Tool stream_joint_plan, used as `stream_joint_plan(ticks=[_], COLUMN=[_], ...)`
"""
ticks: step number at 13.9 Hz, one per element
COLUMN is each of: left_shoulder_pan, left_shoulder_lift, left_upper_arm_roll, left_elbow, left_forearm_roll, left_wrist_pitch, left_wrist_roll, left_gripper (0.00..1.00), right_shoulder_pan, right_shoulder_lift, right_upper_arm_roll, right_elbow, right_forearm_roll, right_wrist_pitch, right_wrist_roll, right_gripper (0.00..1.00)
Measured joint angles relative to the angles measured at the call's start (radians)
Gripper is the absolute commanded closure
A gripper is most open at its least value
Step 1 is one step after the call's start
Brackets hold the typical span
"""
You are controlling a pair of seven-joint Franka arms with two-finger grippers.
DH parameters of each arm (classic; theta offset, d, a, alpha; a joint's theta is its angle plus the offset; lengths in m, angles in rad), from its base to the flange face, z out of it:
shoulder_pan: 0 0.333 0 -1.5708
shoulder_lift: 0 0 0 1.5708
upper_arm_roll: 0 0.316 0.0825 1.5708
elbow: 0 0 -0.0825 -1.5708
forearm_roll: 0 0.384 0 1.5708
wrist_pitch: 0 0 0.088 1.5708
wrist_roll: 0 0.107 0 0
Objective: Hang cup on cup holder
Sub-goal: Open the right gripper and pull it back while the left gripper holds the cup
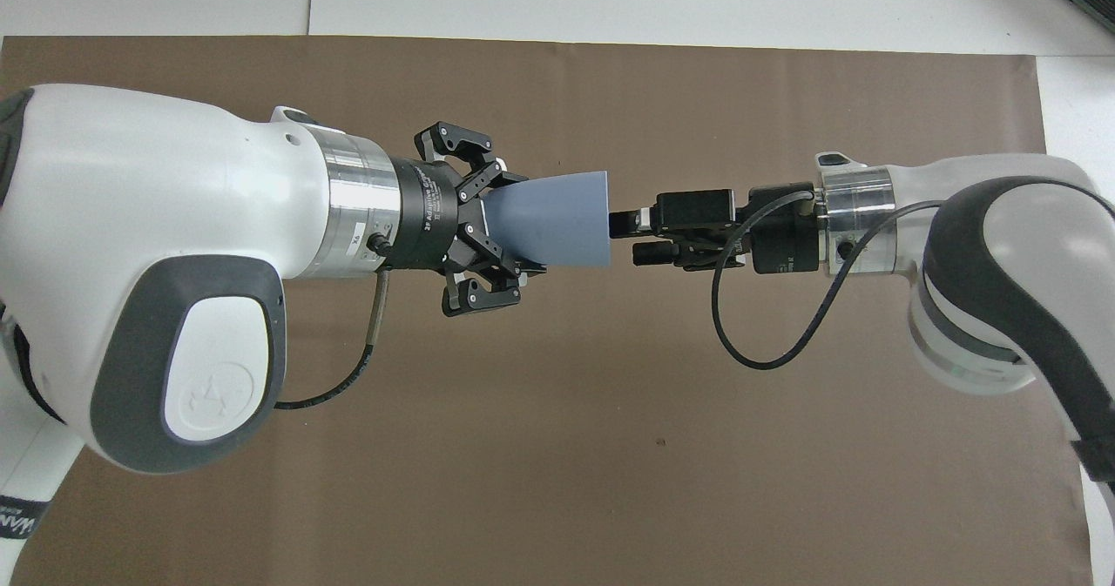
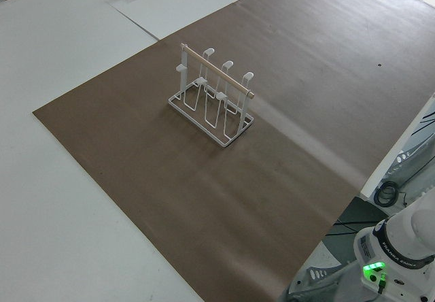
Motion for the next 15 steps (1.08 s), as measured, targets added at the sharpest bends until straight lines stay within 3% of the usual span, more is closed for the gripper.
stream_joint_plan(ticks=[7, 15], left_shoulder_pan=[0.088, 0.101], left_shoulder_lift=[-0.032, -0.039], left_upper_arm_roll=[0.004, 0.026], left_elbow=[0.001, 0.031], left_forearm_roll=[0.031, 0.42], left_wrist_pitch=[-0.093, -0.197], left_wrist_roll=[0.126, 0.249], left_gripper=[1.0, 1.0], right_shoulder_pan=[-0.068, -0.042], right_shoulder_lift=[-0.002, -0.002], right_upper_arm_roll=[-0.003, 0.006], right_elbow=[0.082, 0.155], right_forearm_roll=[-0.328, -0.914], right_wrist_pitch=[0.0, 0.038], right_wrist_roll=[0.0, 0.07], right_gripper=[0.0, 0.0])
